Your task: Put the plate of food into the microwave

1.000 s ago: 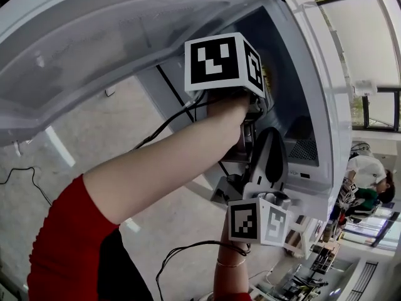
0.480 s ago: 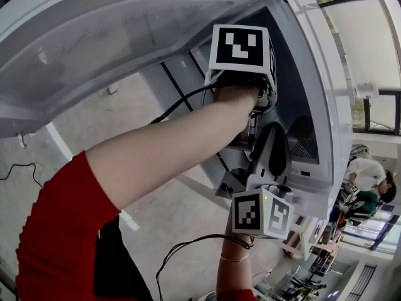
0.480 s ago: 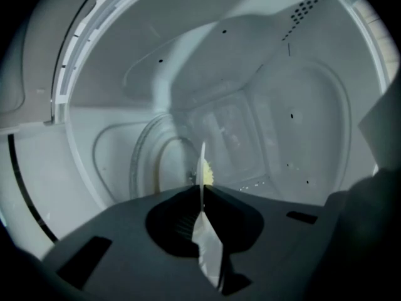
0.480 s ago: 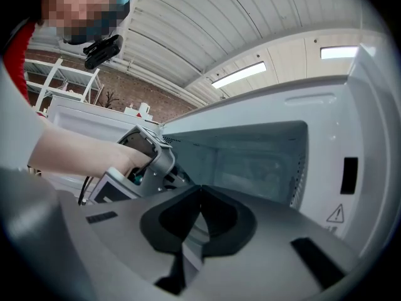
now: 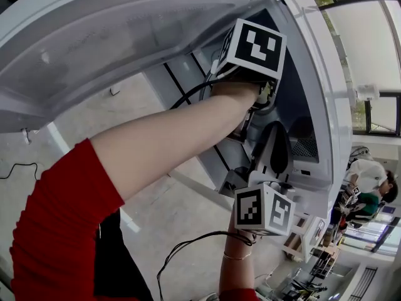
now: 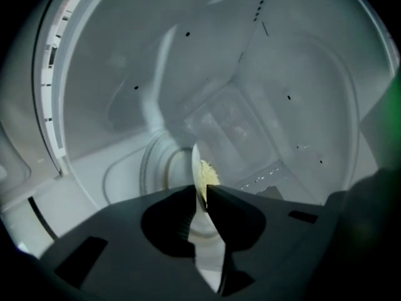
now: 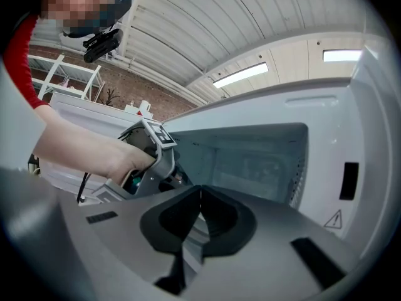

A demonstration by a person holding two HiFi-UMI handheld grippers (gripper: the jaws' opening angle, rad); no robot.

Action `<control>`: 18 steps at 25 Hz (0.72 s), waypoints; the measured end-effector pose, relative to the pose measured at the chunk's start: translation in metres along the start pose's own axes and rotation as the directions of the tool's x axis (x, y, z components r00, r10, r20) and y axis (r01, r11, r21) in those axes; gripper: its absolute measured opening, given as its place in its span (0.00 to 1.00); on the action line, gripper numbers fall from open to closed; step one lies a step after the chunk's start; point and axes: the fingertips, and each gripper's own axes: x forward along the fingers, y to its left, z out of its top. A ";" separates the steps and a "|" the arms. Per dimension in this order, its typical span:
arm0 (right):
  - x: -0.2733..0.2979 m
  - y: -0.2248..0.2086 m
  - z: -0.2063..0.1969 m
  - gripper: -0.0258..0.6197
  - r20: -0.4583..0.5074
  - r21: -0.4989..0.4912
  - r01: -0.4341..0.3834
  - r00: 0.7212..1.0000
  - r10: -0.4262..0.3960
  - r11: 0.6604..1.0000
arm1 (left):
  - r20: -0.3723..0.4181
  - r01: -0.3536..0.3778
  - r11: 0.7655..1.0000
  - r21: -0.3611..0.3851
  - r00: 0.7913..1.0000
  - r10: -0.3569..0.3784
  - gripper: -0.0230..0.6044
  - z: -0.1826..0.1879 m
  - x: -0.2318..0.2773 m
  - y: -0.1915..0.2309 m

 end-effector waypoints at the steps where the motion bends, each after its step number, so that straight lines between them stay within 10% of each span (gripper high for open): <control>1: 0.001 0.001 0.001 0.06 -0.001 -0.005 -0.005 1.000 0.005 1.000 | -0.003 -0.005 1.000 0.016 1.000 0.005 0.12 -0.001 0.000 0.000; 18: 0.001 -0.006 -0.020 0.06 -0.028 0.043 0.018 0.999 -0.017 0.999 | -0.014 -0.101 0.932 0.347 0.994 0.113 0.19 0.001 0.003 -0.001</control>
